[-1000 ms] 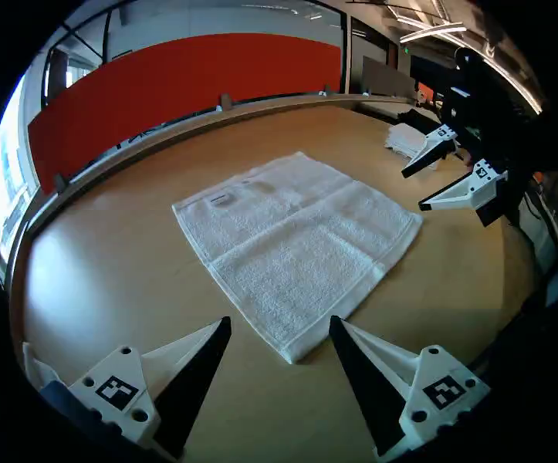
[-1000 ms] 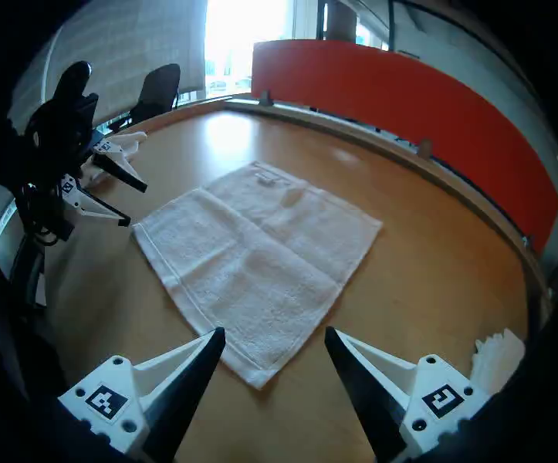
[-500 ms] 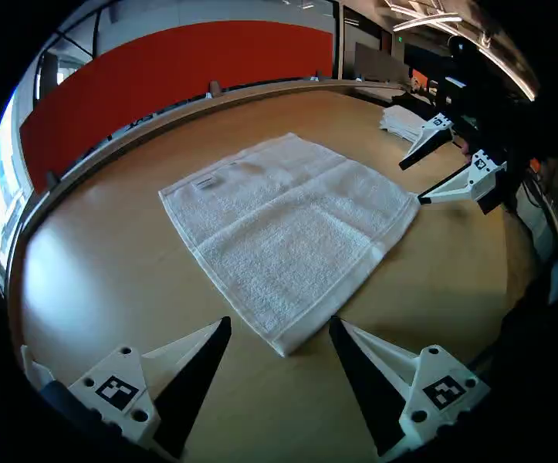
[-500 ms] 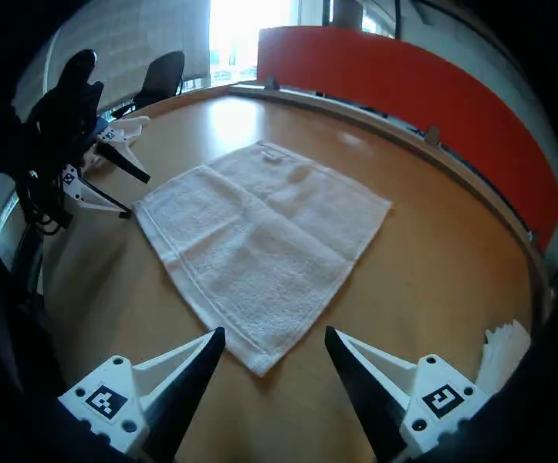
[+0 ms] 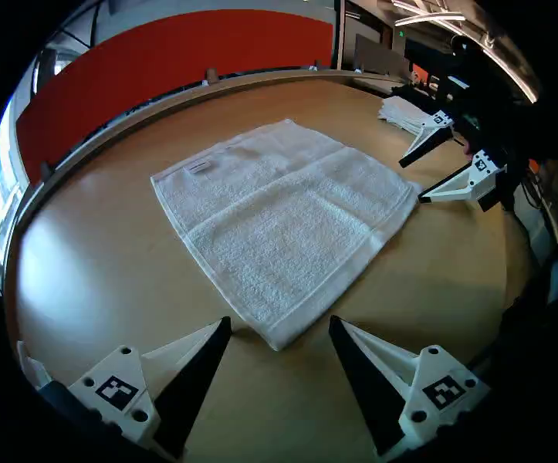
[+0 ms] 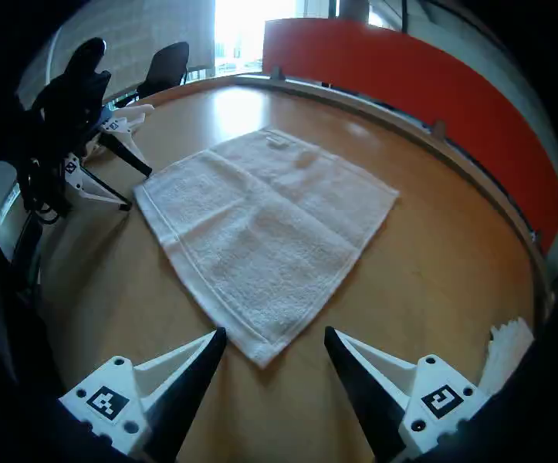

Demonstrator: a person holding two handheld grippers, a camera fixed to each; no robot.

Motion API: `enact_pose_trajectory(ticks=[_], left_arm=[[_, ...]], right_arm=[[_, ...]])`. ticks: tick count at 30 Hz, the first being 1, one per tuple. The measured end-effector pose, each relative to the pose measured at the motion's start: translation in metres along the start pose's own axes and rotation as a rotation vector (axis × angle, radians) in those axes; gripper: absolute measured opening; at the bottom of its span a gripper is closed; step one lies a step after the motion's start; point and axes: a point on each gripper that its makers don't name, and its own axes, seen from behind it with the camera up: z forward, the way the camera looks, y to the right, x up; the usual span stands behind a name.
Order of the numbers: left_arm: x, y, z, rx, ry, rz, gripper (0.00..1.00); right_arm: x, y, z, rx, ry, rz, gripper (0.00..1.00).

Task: Fold towel

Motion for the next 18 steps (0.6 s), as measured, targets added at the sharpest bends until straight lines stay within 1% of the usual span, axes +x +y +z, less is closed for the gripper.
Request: enact_pose_trajectory(ticks=[7, 13, 15, 18], left_arm=[[0.0005, 0.0006, 0.0018, 0.001, -0.002, 0.008, 0.94], [0.0004, 0.0005, 0.0012, 0.007, 0.001, -0.001, 0.94], [0.0004, 0.0005, 0.0011, 0.01, 0.002, -0.008, 0.94], [0.0004, 0.0006, 0.0009, 0.014, 0.002, -0.011, 0.94]], right_arm=[[-0.0028, -0.0004, 0.0026, 0.013, -0.005, 0.005, 0.94], [-0.0045, -0.0036, 0.0027, 0.031, -0.004, 0.019, 0.86], [-0.005, -0.0039, 0.0023, 0.034, -0.002, 0.025, 0.86], [-0.0055, -0.0045, 0.0017, 0.035, 0.0, 0.018, 0.85]])
